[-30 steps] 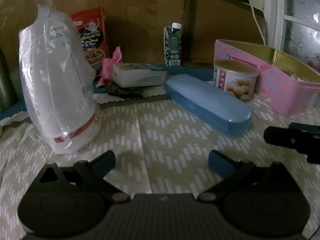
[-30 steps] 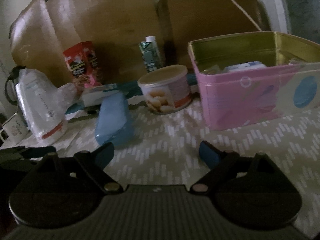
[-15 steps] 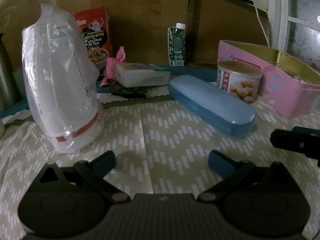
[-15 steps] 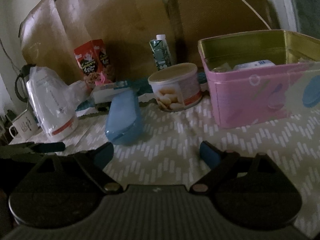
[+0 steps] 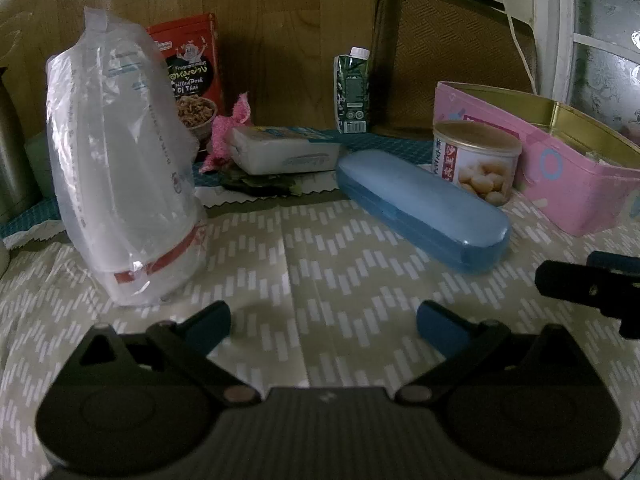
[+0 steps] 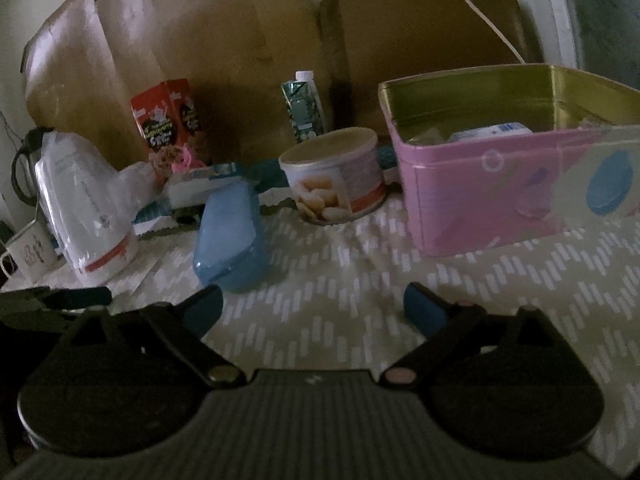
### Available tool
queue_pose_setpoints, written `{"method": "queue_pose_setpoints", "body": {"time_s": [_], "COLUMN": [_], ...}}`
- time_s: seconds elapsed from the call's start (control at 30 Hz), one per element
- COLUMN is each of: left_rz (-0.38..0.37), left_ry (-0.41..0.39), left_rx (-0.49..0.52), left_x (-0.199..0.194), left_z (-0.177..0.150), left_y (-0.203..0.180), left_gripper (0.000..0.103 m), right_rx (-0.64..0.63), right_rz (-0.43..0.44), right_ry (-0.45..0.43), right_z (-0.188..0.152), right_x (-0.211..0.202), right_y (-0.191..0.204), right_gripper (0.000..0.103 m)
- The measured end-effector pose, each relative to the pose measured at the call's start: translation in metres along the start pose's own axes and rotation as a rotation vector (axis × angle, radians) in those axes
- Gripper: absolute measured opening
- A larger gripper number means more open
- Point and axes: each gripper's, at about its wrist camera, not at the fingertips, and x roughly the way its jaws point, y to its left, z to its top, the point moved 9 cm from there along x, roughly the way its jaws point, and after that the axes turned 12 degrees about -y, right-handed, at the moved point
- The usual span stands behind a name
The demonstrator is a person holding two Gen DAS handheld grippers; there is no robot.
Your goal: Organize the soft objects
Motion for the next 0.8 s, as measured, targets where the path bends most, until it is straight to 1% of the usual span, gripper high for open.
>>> {"method": "queue_pose_setpoints", "body": {"time_s": [0.3,0.5,0.7,0.8], "left_rz": [-0.005,-0.004,0.031,0.061], "left_ry": [-0.005,-0.013,-0.040,-0.056], "left_rx": [-0.007,-0.029,-0.086,-0.150], "left_x": [-0.001,-0.002,-0.005,-0.007], "left_z": [0.001,0.001,0.003,0.005], "left_y": [0.000,0.003,0.015,0.030], "left_gripper": [0.103,0.103,0.103,0.103], "right_rx": [-0.012,-0.015,-0.006,-0.014], "right_rz": [-0.001,0.002,0.003,0.005], "right_ry": [0.003,0.005,0.000,-0.008], "right_z": [0.000,0.000,-0.001,-0.001], "right_x": [0.000,0.000,0.001,-0.001], "right_y": [0.000,-0.001,0.000,0.003], "right_gripper": [0.099,0.099,0.099,0.098]}}
